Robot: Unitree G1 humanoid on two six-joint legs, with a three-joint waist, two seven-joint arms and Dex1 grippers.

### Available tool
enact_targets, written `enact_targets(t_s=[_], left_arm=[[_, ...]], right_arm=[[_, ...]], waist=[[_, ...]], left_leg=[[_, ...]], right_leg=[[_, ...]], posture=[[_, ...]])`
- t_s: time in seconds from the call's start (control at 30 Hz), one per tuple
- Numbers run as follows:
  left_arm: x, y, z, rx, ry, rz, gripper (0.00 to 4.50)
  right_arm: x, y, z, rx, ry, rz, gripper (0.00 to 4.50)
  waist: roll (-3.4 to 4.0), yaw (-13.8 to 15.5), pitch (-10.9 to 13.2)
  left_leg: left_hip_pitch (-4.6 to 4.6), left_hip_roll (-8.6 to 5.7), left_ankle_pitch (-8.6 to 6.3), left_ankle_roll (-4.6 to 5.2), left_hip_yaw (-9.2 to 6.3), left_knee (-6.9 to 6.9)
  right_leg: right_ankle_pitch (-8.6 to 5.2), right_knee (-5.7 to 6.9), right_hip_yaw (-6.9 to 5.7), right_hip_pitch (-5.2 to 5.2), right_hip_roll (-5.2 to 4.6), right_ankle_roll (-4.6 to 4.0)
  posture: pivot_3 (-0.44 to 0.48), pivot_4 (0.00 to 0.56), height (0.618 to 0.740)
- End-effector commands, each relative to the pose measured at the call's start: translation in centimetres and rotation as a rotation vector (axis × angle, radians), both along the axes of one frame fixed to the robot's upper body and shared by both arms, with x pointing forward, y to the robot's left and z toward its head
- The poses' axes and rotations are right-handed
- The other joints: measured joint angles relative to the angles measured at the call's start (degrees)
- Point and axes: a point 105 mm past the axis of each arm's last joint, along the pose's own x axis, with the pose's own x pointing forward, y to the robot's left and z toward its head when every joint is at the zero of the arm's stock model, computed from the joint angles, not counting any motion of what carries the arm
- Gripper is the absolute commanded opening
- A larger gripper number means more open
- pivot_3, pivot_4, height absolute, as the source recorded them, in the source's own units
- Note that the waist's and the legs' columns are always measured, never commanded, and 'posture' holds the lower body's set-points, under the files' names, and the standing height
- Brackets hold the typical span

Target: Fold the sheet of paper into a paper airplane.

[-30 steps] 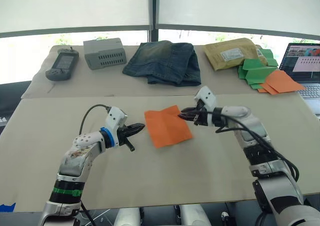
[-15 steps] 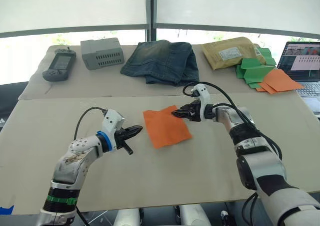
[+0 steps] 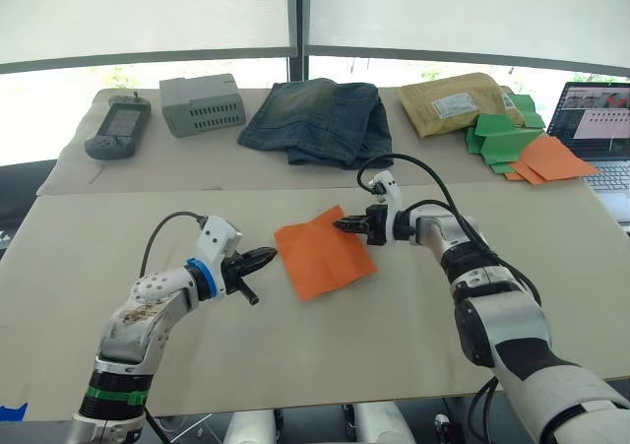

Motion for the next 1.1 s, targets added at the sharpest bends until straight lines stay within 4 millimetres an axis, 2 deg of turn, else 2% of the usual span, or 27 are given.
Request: enact_targets(t_s=[0.03, 0.13, 0.23, 0.43, 0.5, 0.63, 0.8, 1.0, 1.1], left_arm=[[-0.9, -1.3, 2.1, -0.027, -0.063, -0.102, 0.0], [-1.3, -2.7, 3.0, -0.04, -0.083, -0.167, 0.0], [-1.3, -3.9, 3.2, -0.045, -0.092, -0.2, 0.0], [-1.4, -6.8, 2.8, -0.015, -0.121, -0.307, 0.0], [-1.4, -7.9, 2.1, 0.023, -0.127, -0.351, 0.0], [-0.6, -9.7, -0.5, 0.104, -0.113, -0.396, 0.0], [-0.3, -10.1, -3.7, 0.194, -0.082, -0.425, 0.0], [-0.6, -10.2, -5.9, 0.223, -0.041, -0.438, 0.0], [-0.4, -10.3, -6.4, 0.24, -0.041, -0.438, 0.0]], right_arm=[[-1.4, -1.2, 0.0, 0.002, 0.022, -0.036, 0.03], [-3.7, -2.5, -0.2, -0.007, 0.062, -0.115, 0.03], [-5.9, -3.0, 0.3, 0.009, 0.095, -0.167, 0.03], [-8.1, -3.9, 0.7, -0.01, 0.117, -0.262, 0.03], [-8.7, -4.1, 0.5, -0.025, 0.12, -0.285, 0.03], [-9.0, -4.6, 0.2, -0.02, 0.133, -0.352, 0.03], [-8.9, -4.9, 0.6, -0.015, 0.117, -0.391, 0.03], [-9.3, -4.8, 0.5, -0.028, 0.104, -0.385, 0.03], [-10.2, -3.7, 1.1, -0.047, 0.017, -0.288, 0.03]], waist=[[0.0, 0.4, 0.0], [0.0, 1.5, 0.0], [0.0, 1.7, 0.0], [0.0, 1.4, 0.0], [0.0, 1.5, 0.0], [0.01, 1.4, 0.0], [0.01, 1.3, 0.0], [0.02, 1.5, 0.0], [0.04, 1.6, 0.0]], left_leg=[[-0.01, -0.01, 0.0, 0.0, -0.01, 0.0], [-0.06, -0.03, -0.01, 0.0, -0.08, 0.0], [-0.06, -0.07, -0.01, -0.01, -0.06, 0.01], [-0.01, -0.12, 0.01, -0.02, 0.03, 0.07], [0.0, -0.13, 0.02, -0.02, 0.02, 0.08], [0.03, -0.11, 0.03, -0.02, 0.01, 0.07], [0.0, -0.12, 0.02, -0.01, 0.02, 0.07], [0.0, -0.1, 0.02, -0.01, 0.0, 0.07], [0.02, -0.11, 0.02, -0.01, -0.01, 0.07]], right_leg=[[0.0, 0.0, -0.01, 0.0, -0.01, 0.0], [-0.01, -0.03, -0.06, 0.01, -0.06, 0.01], [-0.03, -0.03, -0.06, 0.01, -0.07, 0.04], [-0.05, -0.04, 0.01, 0.02, 0.01, 0.07], [-0.26, -0.02, 0.01, 0.03, 0.08, 0.43], [-0.29, 0.0, 0.01, 0.04, 0.15, 0.41], [-0.29, -0.03, 0.06, 0.02, 0.13, 0.41], [-0.29, -0.04, 0.05, 0.04, 0.07, 0.42], [-0.31, -0.04, 0.04, 0.09, 0.06, 0.45]], posture=[[0.0, 0.15, 0.722], [0.0, 0.15, 0.722], [0.0, 0.15, 0.722], [0.0, 0.15, 0.722], [0.0, 0.15, 0.722], [0.0, 0.15, 0.722], [0.0, 0.15, 0.722], [0.0, 0.15, 0.722], [0.0, 0.15, 0.722]])
